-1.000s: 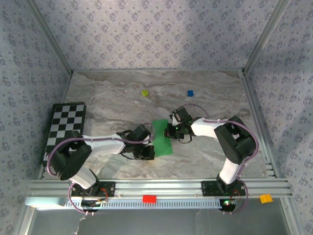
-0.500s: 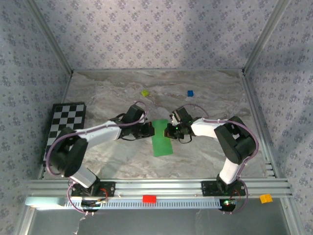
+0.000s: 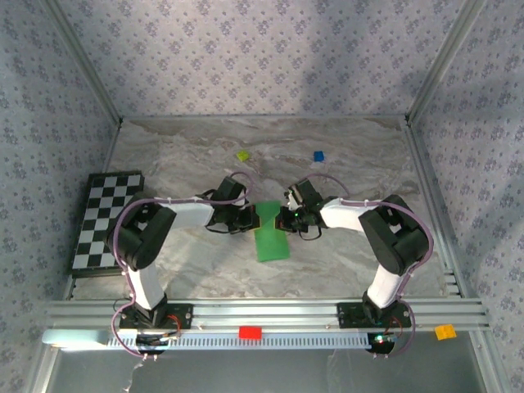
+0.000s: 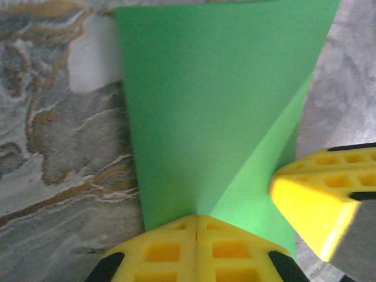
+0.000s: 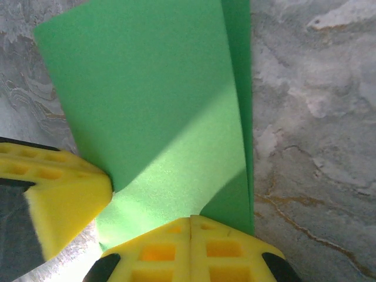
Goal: Fold a paper plane with a square sheet of paper (pick it up from the middle)
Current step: First fold the square sheet of paper in half at the center of the table.
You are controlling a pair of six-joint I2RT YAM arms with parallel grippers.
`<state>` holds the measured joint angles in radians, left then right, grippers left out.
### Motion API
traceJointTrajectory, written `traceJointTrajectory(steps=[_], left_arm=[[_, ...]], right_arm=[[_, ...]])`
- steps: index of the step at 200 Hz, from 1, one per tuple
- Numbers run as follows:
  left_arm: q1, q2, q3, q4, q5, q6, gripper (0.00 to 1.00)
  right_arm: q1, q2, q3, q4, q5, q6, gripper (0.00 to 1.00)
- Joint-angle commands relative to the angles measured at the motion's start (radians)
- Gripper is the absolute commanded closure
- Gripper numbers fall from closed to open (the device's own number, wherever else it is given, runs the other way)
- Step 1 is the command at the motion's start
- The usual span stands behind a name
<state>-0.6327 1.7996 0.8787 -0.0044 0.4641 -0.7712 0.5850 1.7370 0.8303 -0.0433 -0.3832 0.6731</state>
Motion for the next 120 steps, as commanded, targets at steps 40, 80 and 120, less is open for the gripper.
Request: traceJointTrajectory(steps=[40,80,120], left_arm=[[0.004,0.01,-0.004,-0.018,0.012,-0.022,1.0],[0.007,-0.045,0.058,-0.067,-0.006,0.008,0.99],[0.029,-0.001,0.091,-0.062,-0.002,0.02,0.99]], right_arm=[[-0.001,0.045,-0.069,-0.157,0.089,0.005,1.0],[-0.007,0.055,-0.064,-0.156,0.084,0.002,1.0],[-0.005,0.057,-0.058,-0.157,0.083,0.005,1.0]])
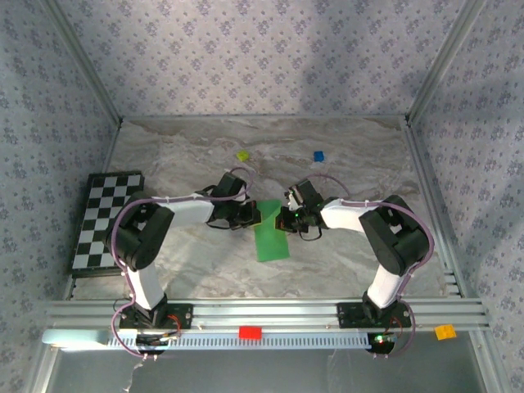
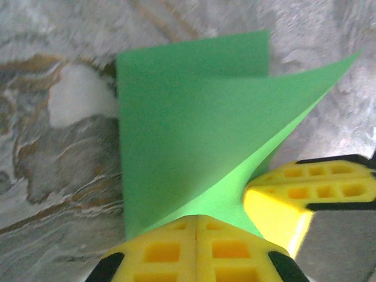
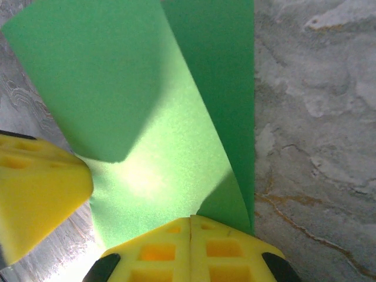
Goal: Fold a paper plane with a square sheet of paper (pick it up from the middle)
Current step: First fold the square sheet of paper in half at the center of the table.
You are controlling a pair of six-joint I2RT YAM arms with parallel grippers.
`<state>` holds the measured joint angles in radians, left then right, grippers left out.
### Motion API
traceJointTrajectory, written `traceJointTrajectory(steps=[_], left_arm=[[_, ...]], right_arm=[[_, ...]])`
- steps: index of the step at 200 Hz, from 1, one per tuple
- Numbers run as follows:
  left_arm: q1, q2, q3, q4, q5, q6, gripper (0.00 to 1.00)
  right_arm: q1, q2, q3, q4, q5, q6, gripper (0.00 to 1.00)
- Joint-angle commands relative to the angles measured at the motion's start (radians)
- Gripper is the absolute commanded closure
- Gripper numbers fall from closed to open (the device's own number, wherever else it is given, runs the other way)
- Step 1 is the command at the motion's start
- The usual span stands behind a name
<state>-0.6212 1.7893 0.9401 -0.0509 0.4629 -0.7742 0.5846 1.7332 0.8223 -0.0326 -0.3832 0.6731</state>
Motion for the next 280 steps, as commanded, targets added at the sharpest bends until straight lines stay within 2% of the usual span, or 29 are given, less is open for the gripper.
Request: traceJointTrajectory(steps=[1,82,134,181,234,280], left_arm=[[0.018,0.011,0.029,-0.014,-0.001,0.024,0.99],[0.06,0.103,-0.032,0.068,0.02,-0.011,1.0],[0.068,0.05,0.042,0.009,0.041,0.007,0.99],[0.078,0.097,0.093,-0.001,0.071,0.027,0.98],[0.087,0.179,0.09,-0.021,0.02,0.034,0.99],[0.09,0.177,0.112,-0.024,0.013,0.016,0.99]], right_arm=[[-0.005,0.06,-0.05,-0.167,0.083,0.005,1.0],[-0.002,0.069,-0.044,-0.173,0.079,-0.003,1.0],[-0.004,0.074,-0.041,-0.178,0.08,-0.004,1.0],[-0.005,0.073,-0.04,-0.178,0.082,-0.004,1.0],[-0.004,0.074,-0.046,-0.173,0.082,-0.007,1.0],[-0.005,0.072,-0.05,-0.175,0.084,-0.007,1.0]])
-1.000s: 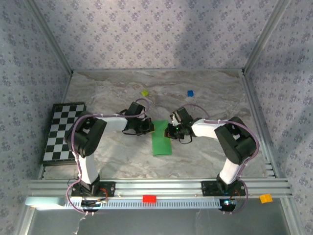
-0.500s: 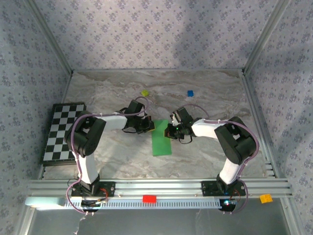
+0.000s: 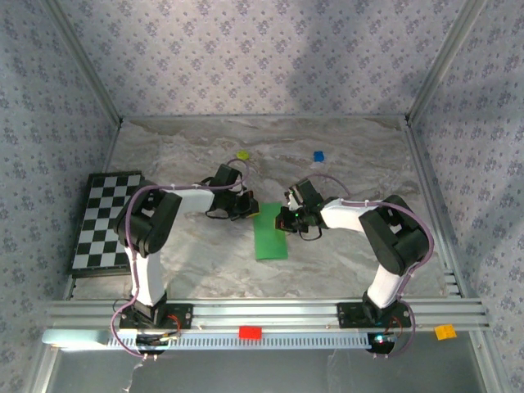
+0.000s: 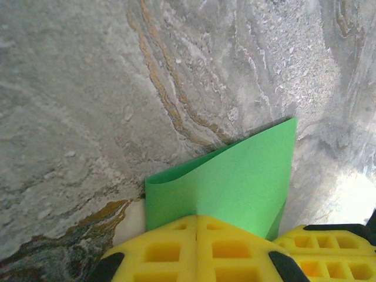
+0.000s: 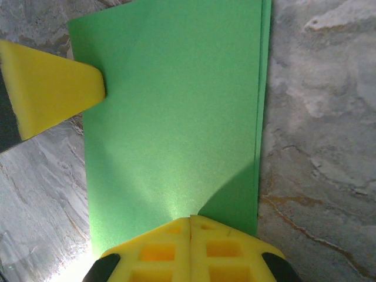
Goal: Fold a paper plane with a square sheet of paper (pick it up from the middle)
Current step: First fold the square sheet of paper in half at the center of the table.
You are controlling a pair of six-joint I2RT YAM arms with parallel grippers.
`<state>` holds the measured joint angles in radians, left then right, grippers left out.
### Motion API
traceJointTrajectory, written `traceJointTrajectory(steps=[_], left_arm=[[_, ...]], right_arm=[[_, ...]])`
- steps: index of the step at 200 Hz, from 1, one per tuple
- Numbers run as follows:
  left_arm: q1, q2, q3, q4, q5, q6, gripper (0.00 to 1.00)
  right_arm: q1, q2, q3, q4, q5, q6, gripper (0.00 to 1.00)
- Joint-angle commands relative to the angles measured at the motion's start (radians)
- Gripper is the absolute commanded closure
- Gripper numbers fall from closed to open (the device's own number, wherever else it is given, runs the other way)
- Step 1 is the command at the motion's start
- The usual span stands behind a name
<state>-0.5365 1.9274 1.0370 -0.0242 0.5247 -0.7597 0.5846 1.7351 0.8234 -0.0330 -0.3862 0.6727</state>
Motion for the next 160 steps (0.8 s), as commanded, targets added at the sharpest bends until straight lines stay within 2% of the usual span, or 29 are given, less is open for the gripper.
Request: traceJointTrajectory(steps=[1,97,160], left_arm=[[0.005,0.038,0.016,-0.051,-0.049,0.002,0.99],[0.012,-0.024,0.074,-0.033,0.008,-0.01,0.97],[0.014,0.064,0.11,-0.051,0.026,0.009,0.96]], right_arm=[[-0.004,0.07,-0.051,-0.175,0.087,-0.007,1.0],[-0.006,0.068,-0.053,-0.176,0.087,-0.012,1.0],[-0.007,0.074,-0.054,-0.173,0.086,-0.01,1.0]])
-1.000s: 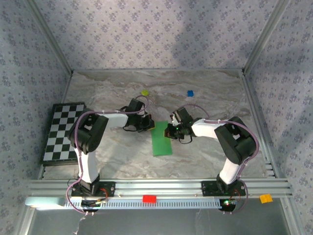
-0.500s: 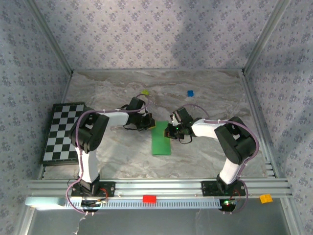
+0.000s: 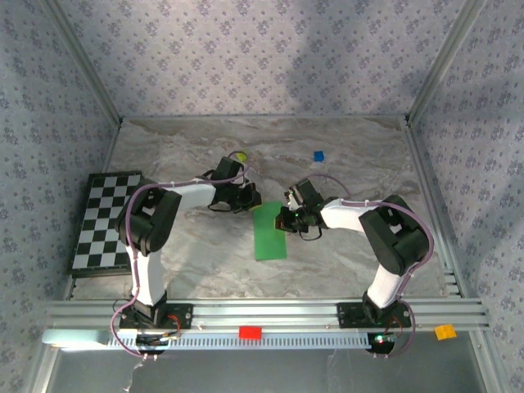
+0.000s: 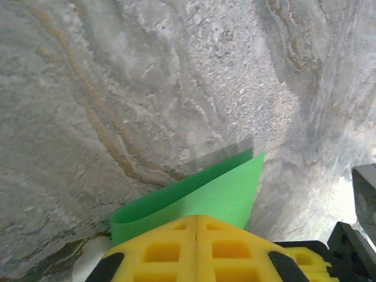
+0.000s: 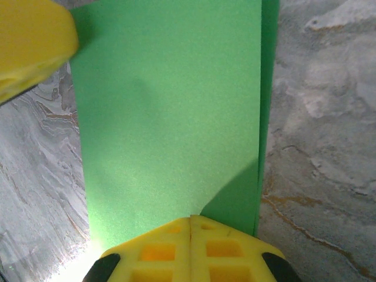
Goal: Fold a paper plane with a square sheet of paper (pick it up from the middle)
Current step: First fold the square sheet of paper in half at the center of the table.
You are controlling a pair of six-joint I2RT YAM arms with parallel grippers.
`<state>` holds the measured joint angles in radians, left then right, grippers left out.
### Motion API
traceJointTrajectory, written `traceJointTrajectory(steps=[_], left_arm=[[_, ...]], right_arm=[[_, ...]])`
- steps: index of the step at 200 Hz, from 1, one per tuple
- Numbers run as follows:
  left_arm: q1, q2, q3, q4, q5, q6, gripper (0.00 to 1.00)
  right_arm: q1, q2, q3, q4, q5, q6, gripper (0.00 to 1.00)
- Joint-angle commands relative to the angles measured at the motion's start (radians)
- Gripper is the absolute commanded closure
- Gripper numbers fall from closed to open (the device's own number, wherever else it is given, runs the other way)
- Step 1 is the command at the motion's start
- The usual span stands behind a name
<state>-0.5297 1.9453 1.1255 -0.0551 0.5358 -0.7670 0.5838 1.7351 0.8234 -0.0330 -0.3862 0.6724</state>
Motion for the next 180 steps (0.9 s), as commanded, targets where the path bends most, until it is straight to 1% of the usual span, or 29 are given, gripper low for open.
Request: traceJointTrajectory(steps=[1,67,111,180], left_arm=[[0.007,0.046,0.021,-0.021,0.014,0.017,0.96],[0.025,0.09,0.0,-0.035,-0.075,0.054,0.96],[0.061,0.078,-0.02,0.019,-0.097,0.026,0.96],[0.08,0.064,-0.018,0.043,-0.141,0.002,0.96]], right_arm=[[-0.006,0.075,-0.054,-0.174,0.087,-0.01,1.0],[-0.006,0.076,-0.061,-0.169,0.089,-0.01,1.0],[-0.009,0.074,-0.066,-0.165,0.088,-0.011,1.0],[-0.013,0.066,-0.079,-0.16,0.087,-0.012,1.0]])
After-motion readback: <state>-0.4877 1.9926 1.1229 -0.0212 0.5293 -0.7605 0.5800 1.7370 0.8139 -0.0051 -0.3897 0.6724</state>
